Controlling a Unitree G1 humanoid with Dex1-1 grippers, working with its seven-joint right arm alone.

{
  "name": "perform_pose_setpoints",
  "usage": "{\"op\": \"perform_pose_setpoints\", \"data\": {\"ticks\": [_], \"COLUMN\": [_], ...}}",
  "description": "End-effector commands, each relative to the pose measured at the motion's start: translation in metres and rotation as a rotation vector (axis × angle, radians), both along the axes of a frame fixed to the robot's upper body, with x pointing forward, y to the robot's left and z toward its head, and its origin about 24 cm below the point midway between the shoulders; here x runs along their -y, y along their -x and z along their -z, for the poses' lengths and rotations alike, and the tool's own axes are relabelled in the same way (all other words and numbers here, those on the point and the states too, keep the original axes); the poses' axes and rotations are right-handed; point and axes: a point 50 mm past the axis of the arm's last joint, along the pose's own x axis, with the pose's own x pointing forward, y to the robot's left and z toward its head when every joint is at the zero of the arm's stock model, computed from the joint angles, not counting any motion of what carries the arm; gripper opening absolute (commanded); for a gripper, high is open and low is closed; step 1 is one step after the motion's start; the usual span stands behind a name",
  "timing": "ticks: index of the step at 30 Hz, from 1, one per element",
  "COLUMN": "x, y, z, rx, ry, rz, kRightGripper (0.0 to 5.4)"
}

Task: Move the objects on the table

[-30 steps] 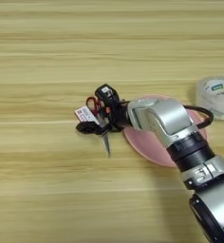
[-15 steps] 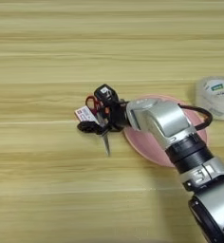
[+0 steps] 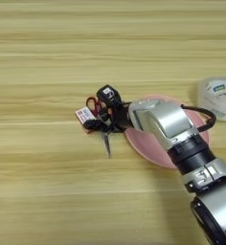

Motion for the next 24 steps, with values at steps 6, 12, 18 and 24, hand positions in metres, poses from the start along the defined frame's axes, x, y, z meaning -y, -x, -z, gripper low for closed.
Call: {"op": "perform_pose_setpoints", "data": {"ticks": [6,12,18,24], "x": [-0.0019,-0.0016,-0.0012,-0.0050], "y": [-0.0023,-0.0016,-0.0012,0.0027], "z": [-0.0050,-0.0043,-0.0027,-0.0039], "rx": [0.026,0.023,0.021,0.003], "ry": [-0.006,-0.009,-0.010,-0.052], "rz": [-0.011,-0.014,-0.017,-0.036], "kRightGripper": [2.39,1.86,1.38,1.22]}}
